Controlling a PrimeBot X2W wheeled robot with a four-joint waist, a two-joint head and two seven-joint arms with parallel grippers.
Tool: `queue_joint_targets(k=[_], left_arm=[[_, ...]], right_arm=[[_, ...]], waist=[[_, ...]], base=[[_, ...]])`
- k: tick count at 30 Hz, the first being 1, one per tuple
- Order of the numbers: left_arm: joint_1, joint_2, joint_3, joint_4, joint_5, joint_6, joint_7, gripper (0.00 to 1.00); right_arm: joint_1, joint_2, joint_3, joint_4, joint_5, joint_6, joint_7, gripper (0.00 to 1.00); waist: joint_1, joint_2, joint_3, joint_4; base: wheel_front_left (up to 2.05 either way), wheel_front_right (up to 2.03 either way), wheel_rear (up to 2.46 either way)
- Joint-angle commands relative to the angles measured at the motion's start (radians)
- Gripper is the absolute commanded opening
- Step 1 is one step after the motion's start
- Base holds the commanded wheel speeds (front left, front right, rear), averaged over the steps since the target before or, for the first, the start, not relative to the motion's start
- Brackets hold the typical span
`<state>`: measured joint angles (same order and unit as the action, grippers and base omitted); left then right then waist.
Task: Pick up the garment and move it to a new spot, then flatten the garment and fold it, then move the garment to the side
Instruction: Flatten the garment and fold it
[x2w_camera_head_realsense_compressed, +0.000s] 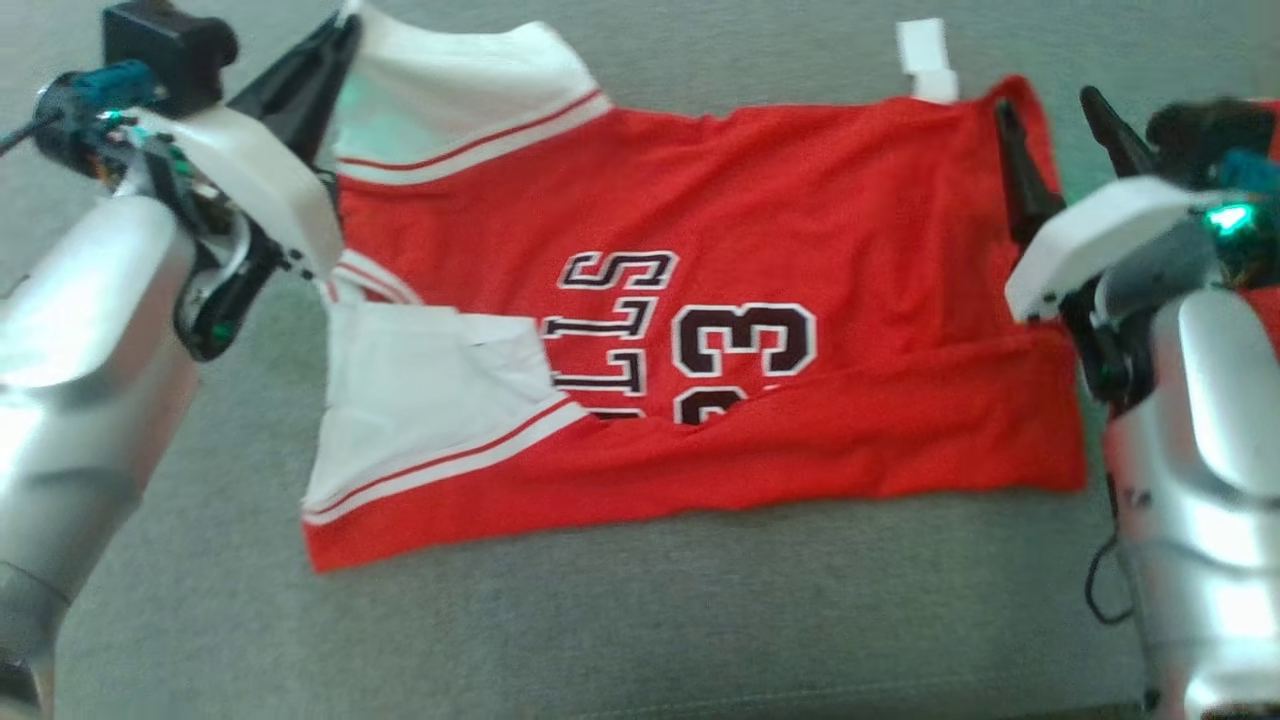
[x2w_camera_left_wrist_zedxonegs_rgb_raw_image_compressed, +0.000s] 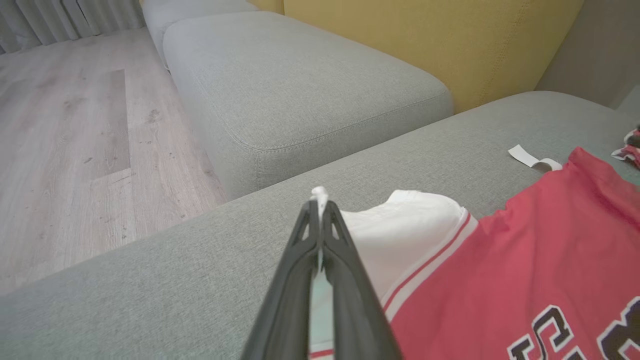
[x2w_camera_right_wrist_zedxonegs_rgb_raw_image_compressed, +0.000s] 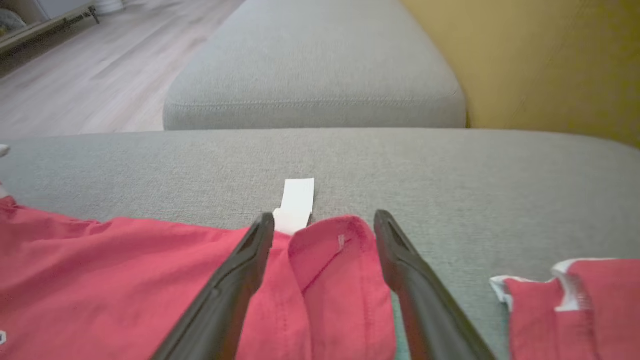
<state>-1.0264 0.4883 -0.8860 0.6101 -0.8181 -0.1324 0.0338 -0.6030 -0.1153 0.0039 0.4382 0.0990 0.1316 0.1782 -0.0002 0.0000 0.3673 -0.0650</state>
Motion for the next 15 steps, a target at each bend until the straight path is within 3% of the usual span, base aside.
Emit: queue_joint_targets(k=[1,9,15], left_arm=[[-0.03,0.029,0.024,-0.04,0.007,0.002,-0.006,0.0],[-0.027,0.01,0.005,-0.115,0.016,0.014,0.002,0.0],[-0.025,0.007,-0.003,-0.139,0.018,0.024,0.009,0.0]], right_arm=[[-0.052,-0.01,0.006,0.004,0.012,-0.001,0.021,1.0],[-0.193,-0.04,0.007,0.183,-0.037,-0.001,0.037,1.0],[-0.277,-0.091,0.023,0.353,-0.156,-0.001,0.093,1.0]], waist=[[0.0002,0.0,0.009,0.036],[0.0002,0.0,0.032,0.079],[0.0002,0.0,0.04,0.085]], base=[[0.0,0.0,0.0],[0.0,0.0,0.0],[0.0,0.0,0.0]])
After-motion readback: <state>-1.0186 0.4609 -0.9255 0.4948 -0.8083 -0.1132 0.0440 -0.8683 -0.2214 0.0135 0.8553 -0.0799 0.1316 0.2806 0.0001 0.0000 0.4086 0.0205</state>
